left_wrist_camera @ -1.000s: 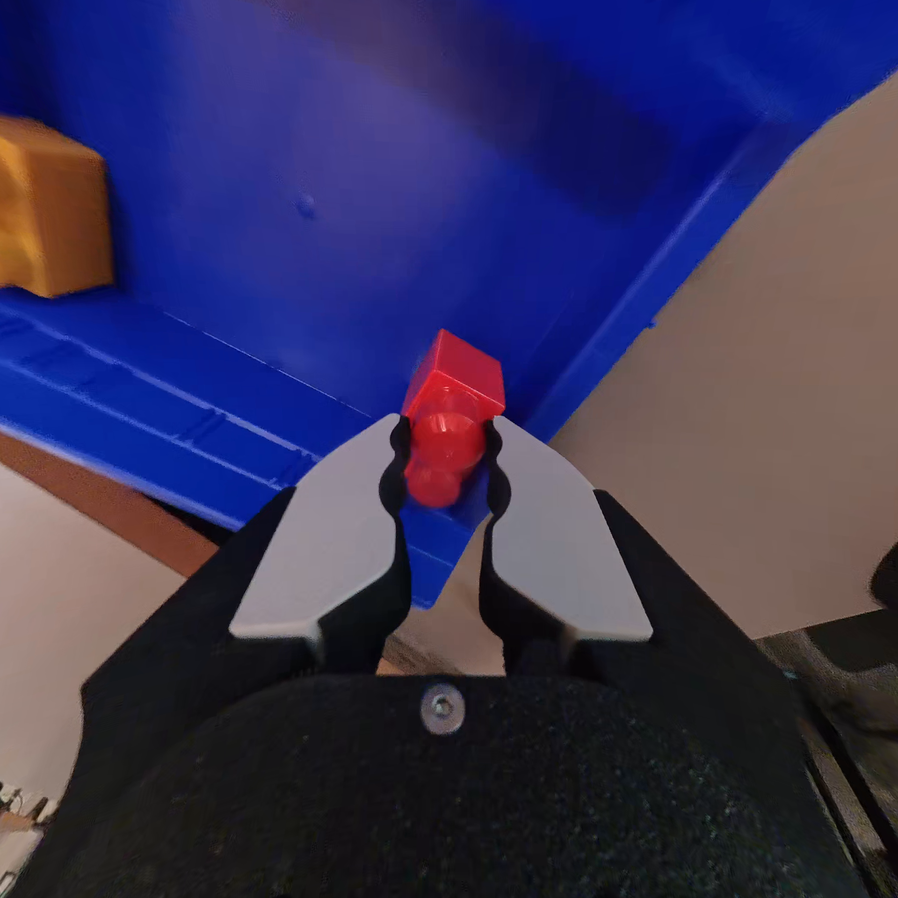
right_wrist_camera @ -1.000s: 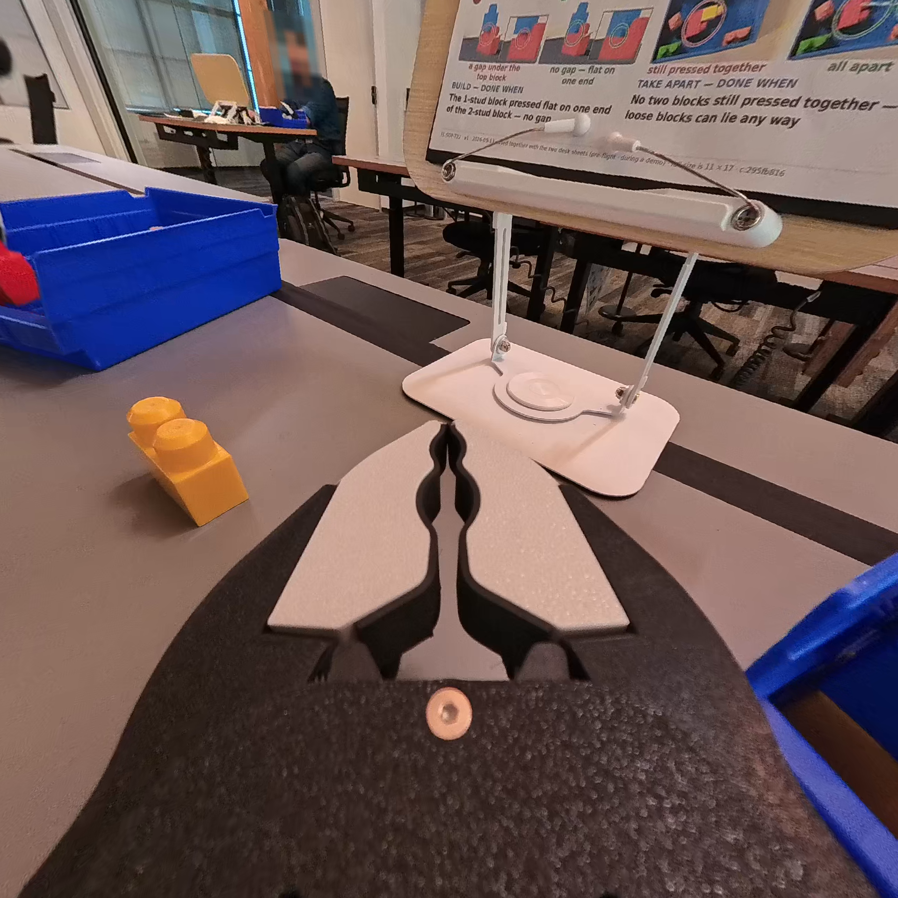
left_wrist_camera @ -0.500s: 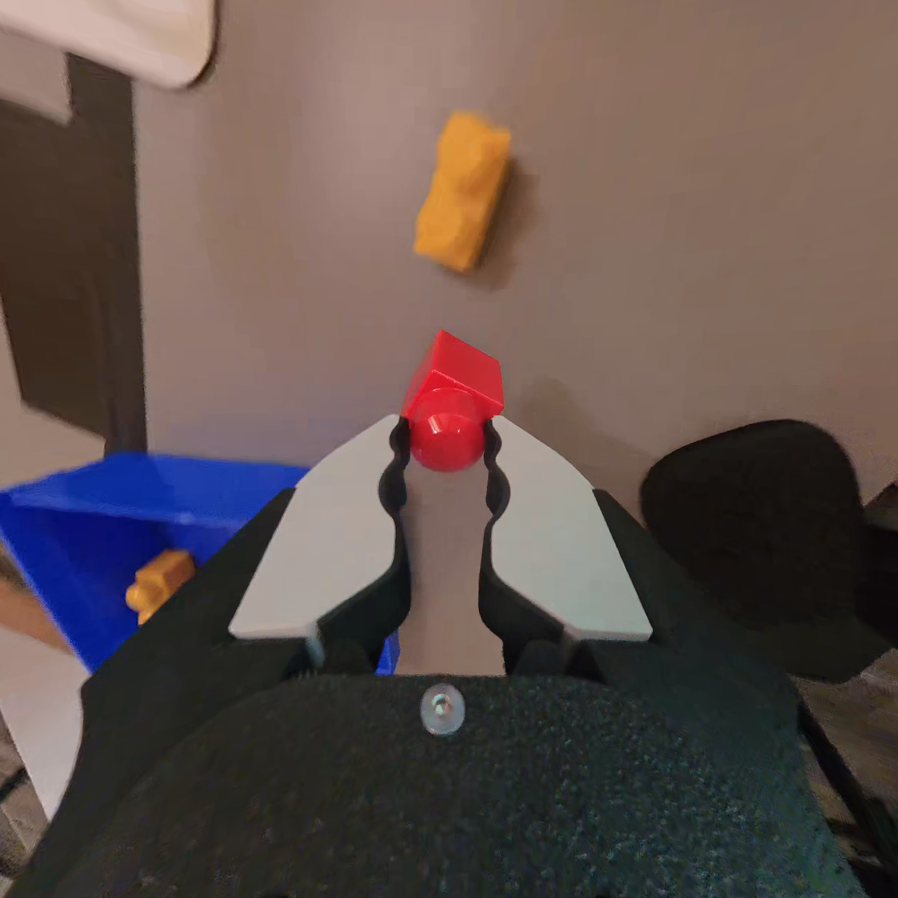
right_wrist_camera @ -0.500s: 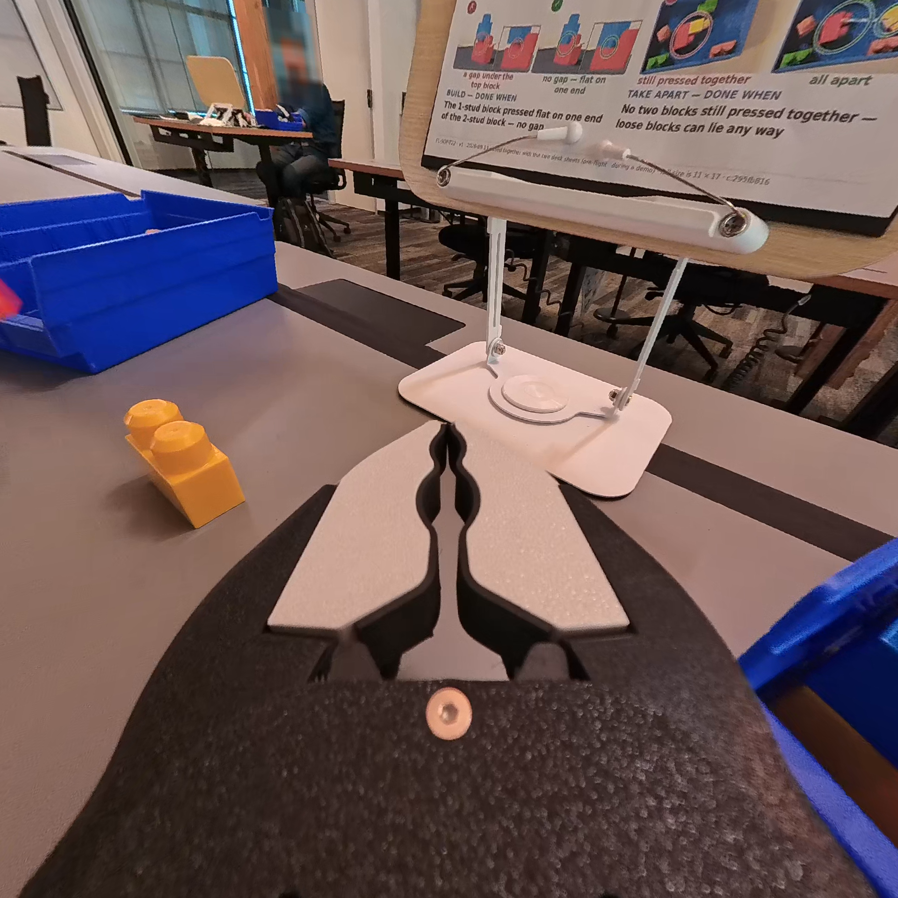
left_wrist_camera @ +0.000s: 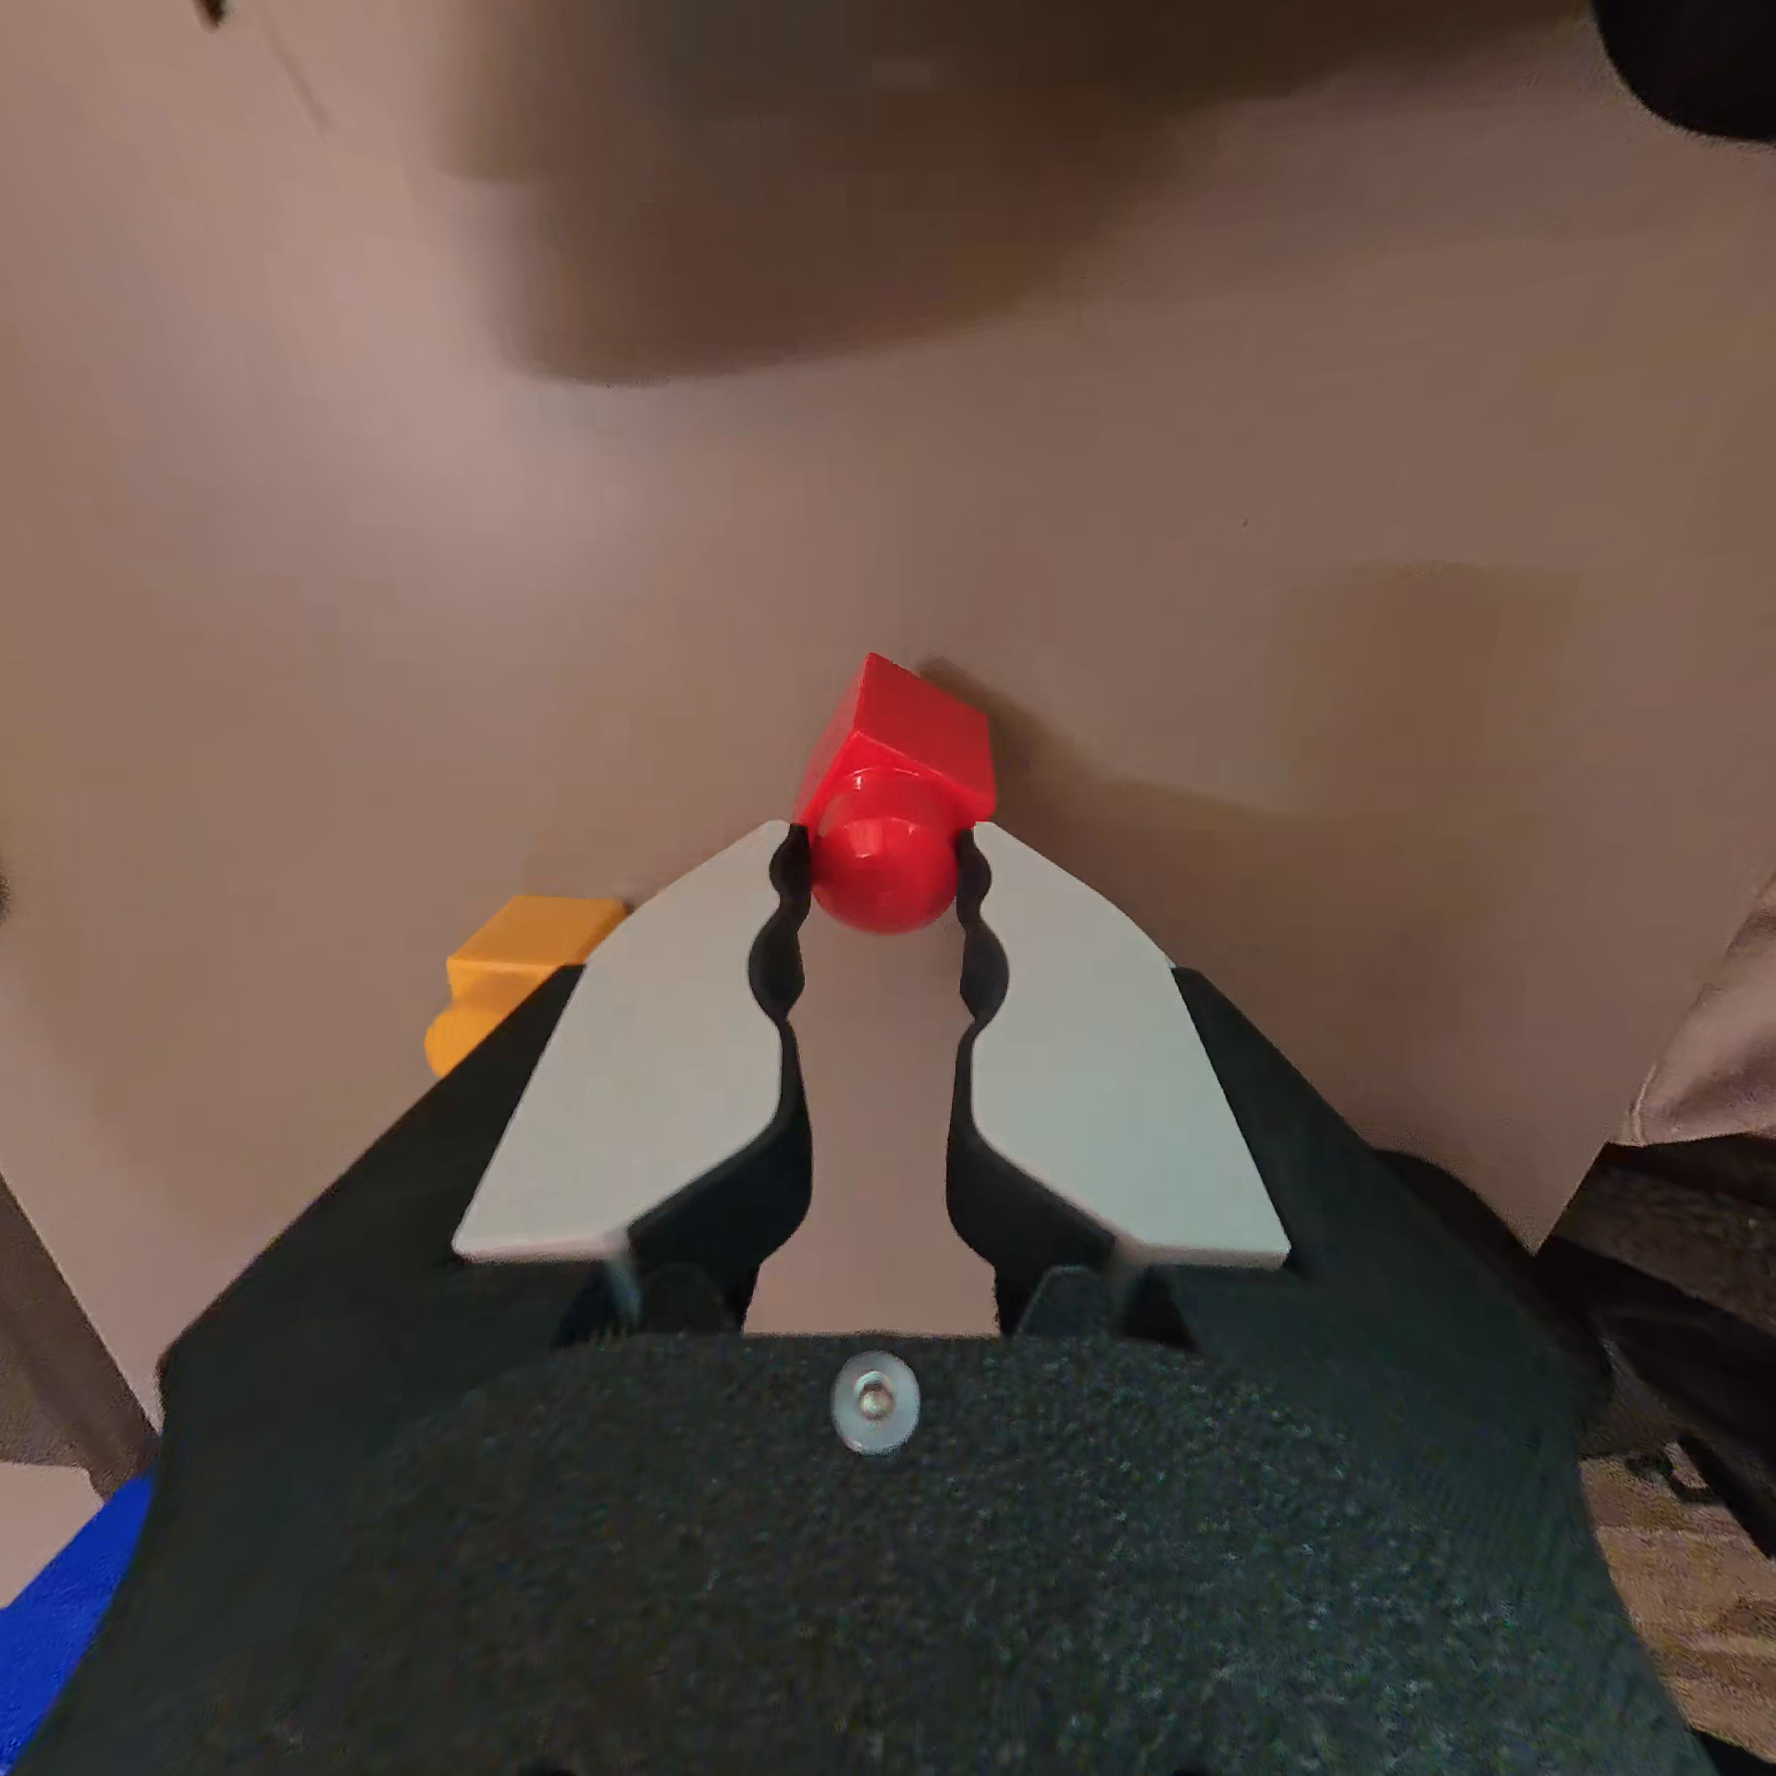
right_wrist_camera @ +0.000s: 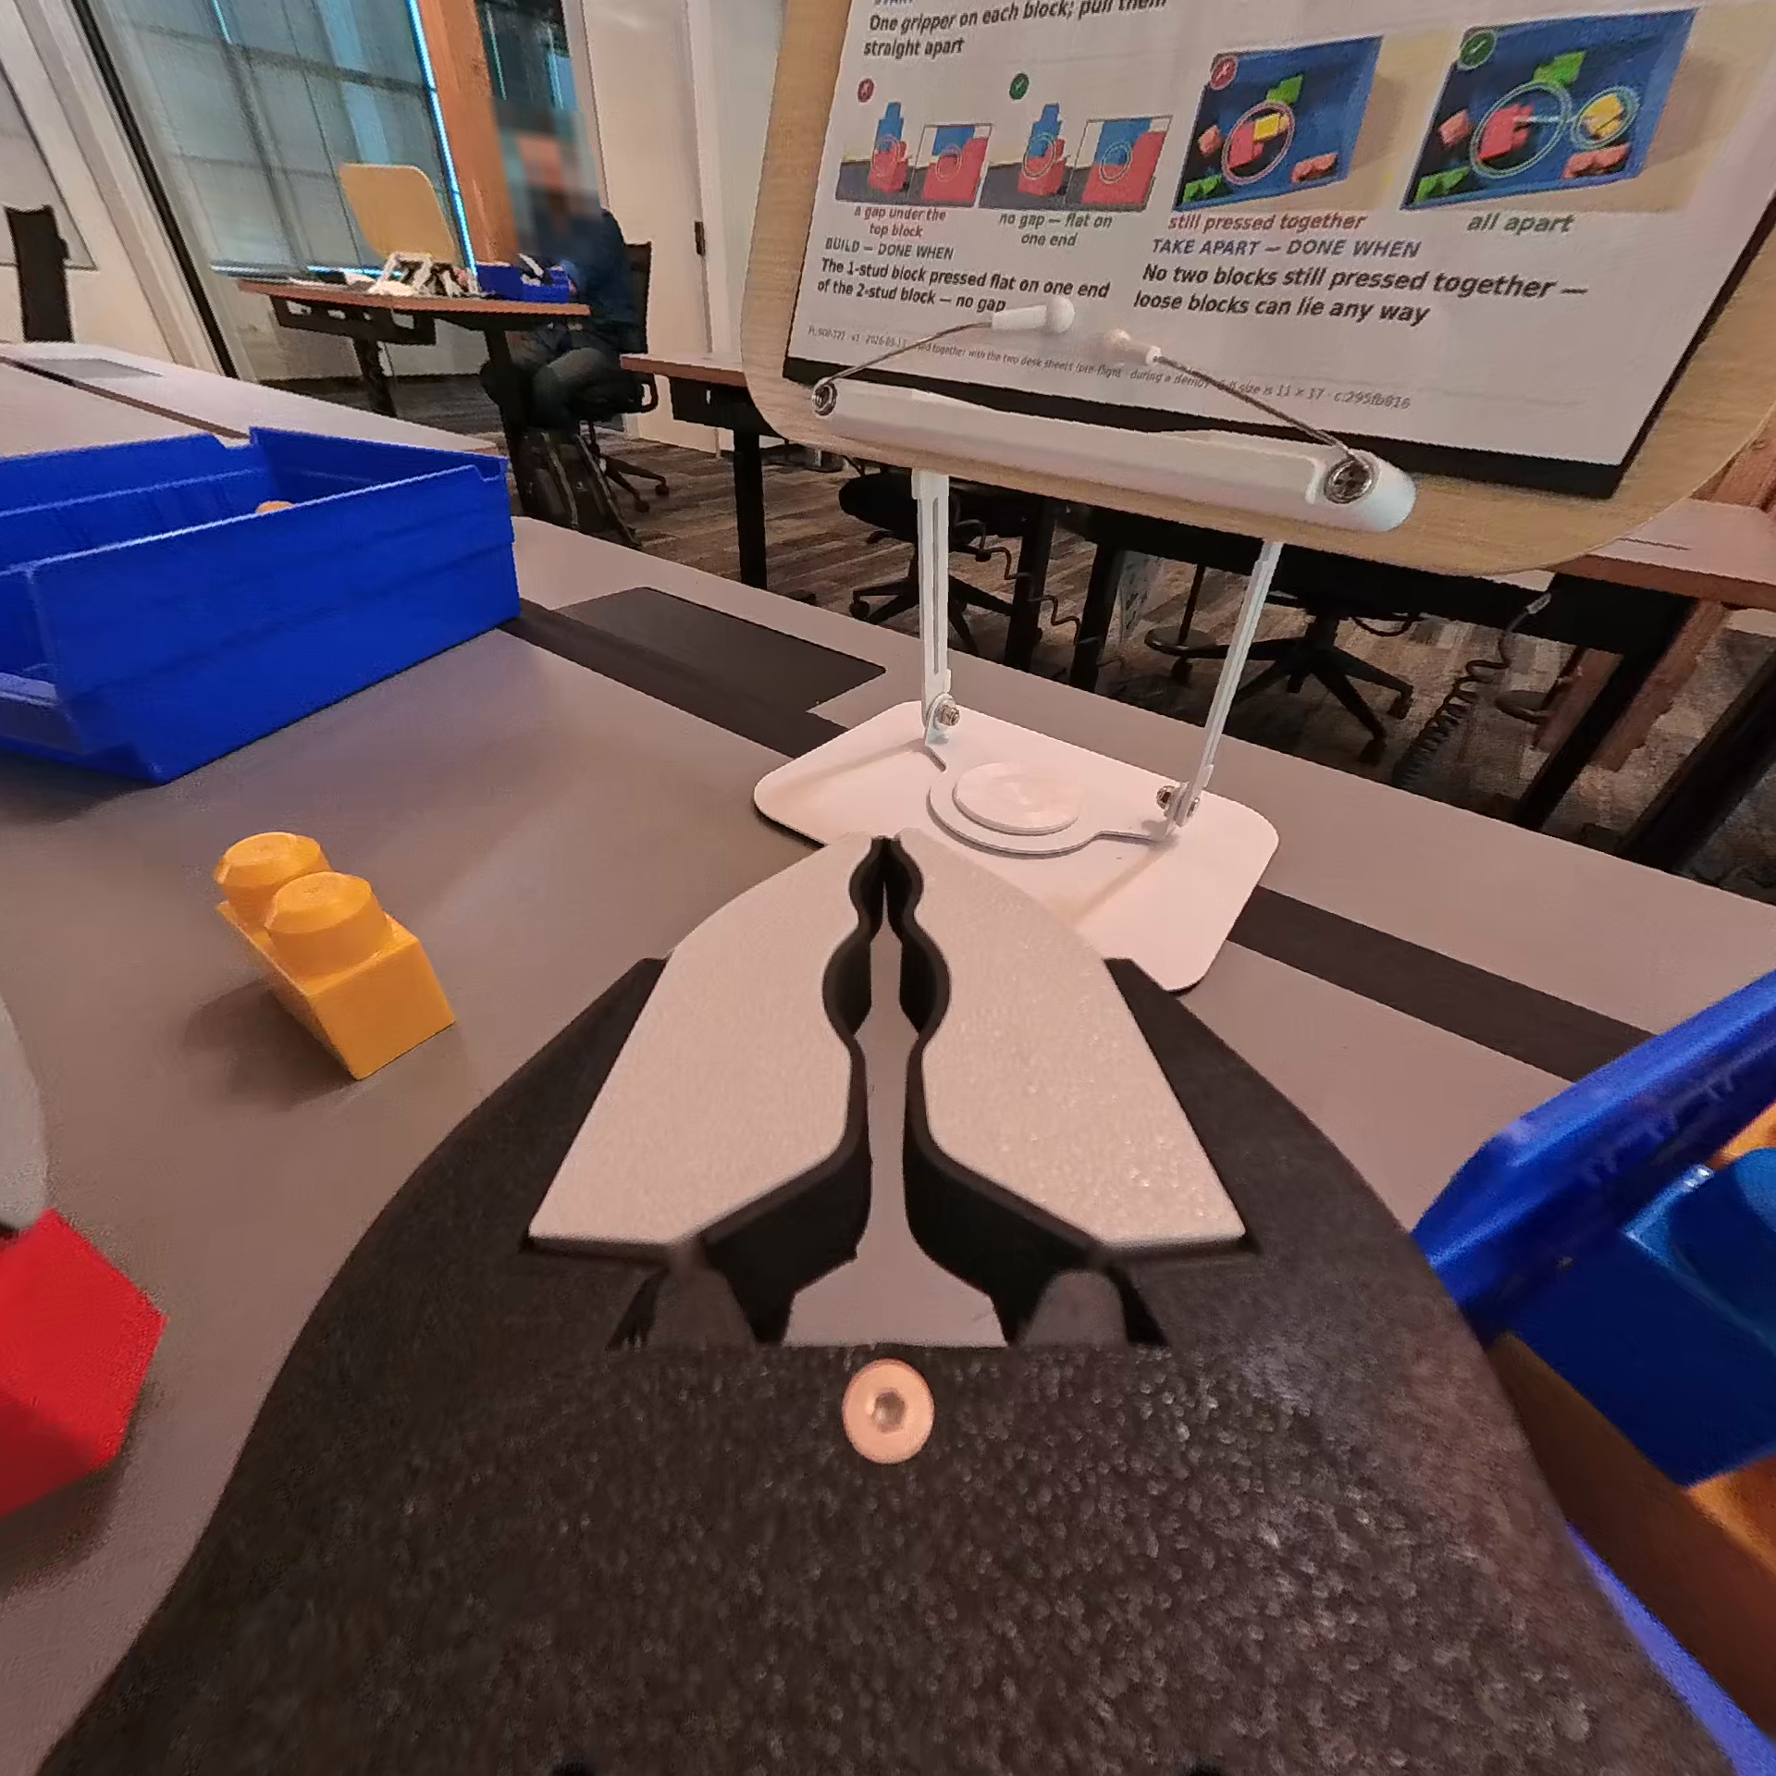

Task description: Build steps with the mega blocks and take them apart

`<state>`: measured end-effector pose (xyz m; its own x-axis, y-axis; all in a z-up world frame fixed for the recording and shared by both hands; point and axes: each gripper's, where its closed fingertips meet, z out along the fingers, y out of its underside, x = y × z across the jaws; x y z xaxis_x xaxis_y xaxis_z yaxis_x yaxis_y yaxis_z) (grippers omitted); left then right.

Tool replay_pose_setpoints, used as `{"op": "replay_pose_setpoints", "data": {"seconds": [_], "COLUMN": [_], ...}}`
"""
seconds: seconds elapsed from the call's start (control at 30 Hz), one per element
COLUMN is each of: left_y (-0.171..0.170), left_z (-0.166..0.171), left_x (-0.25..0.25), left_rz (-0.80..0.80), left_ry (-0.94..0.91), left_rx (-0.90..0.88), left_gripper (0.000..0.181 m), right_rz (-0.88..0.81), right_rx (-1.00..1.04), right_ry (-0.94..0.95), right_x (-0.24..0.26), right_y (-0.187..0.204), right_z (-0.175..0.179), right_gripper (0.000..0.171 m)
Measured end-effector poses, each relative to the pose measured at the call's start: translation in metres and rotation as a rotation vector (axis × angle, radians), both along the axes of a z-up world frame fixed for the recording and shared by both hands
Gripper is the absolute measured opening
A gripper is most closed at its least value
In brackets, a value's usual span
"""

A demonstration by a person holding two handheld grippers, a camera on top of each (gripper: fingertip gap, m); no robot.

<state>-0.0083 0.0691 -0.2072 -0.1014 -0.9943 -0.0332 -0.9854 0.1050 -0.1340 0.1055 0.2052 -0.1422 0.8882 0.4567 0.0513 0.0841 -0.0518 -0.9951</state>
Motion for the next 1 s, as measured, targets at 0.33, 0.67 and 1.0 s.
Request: {"op": "replay_pose_setpoints", "data": {"seconds": [0.33,0.67,1.0], "left_y": [0.002,0.054,0.101], "left_z": [-0.015,0.046,-0.012], "left_x": [0.023,-0.006,-0.069], "left_rz": [-0.039,0.162,0.118], "left_ry": [-0.07,-0.434,-0.066], "left_rx": [0.04,0.113,0.153], "left_gripper": [0.04,0.046,0.061], "right_rz": [-0.004,0.004,0.012], "right_rx": [0.001,-0.007,-0.003], "right_ry": [0.0,-0.013,-0.024], "right_x": [0.002,-0.001,-0.003], "right_y": [0.001,0.001,0.0], "right_z": [0.001,-0.003,-0.003], "right_gripper": [0.0,0.0,0.0]}}
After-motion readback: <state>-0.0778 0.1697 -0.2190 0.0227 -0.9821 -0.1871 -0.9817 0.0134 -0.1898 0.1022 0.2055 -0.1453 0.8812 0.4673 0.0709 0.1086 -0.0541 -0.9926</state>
